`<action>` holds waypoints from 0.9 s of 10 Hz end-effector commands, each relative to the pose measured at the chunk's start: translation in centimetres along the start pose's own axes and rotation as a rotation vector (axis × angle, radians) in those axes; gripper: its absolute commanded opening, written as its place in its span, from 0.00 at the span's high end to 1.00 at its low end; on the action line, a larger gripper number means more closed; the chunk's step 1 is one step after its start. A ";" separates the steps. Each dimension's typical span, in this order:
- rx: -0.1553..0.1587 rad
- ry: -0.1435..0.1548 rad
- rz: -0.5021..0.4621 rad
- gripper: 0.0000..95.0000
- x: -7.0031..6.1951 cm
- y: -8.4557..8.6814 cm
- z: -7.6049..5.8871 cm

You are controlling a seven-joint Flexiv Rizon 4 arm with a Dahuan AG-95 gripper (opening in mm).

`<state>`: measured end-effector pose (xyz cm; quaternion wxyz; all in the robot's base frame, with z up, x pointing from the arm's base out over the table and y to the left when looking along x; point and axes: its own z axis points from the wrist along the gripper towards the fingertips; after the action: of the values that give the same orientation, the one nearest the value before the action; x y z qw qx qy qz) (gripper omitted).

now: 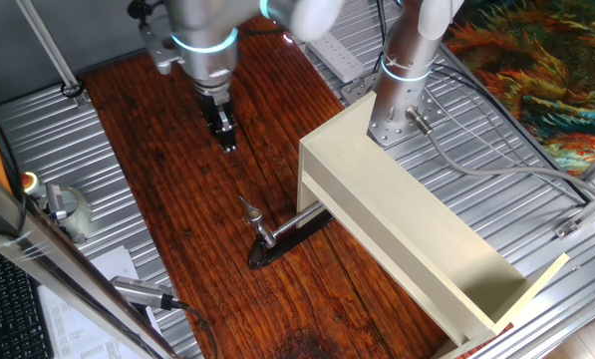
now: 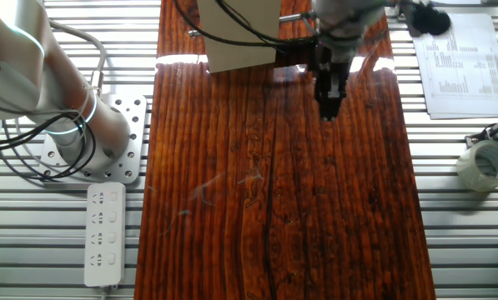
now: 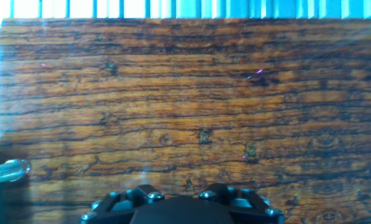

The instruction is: Turn on the water tap

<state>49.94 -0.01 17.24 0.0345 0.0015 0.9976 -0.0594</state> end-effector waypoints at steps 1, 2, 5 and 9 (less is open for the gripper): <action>0.003 0.008 -0.025 1.00 -0.2 0.0 -0.1; 0.001 0.012 -0.036 1.00 -0.3 0.1 -0.2; -0.001 0.038 -0.062 1.00 -0.5 0.3 -0.6; 0.002 0.056 -0.162 1.00 -0.5 0.6 -1.5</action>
<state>50.20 0.64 18.59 0.0054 -0.0759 0.9951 -0.0627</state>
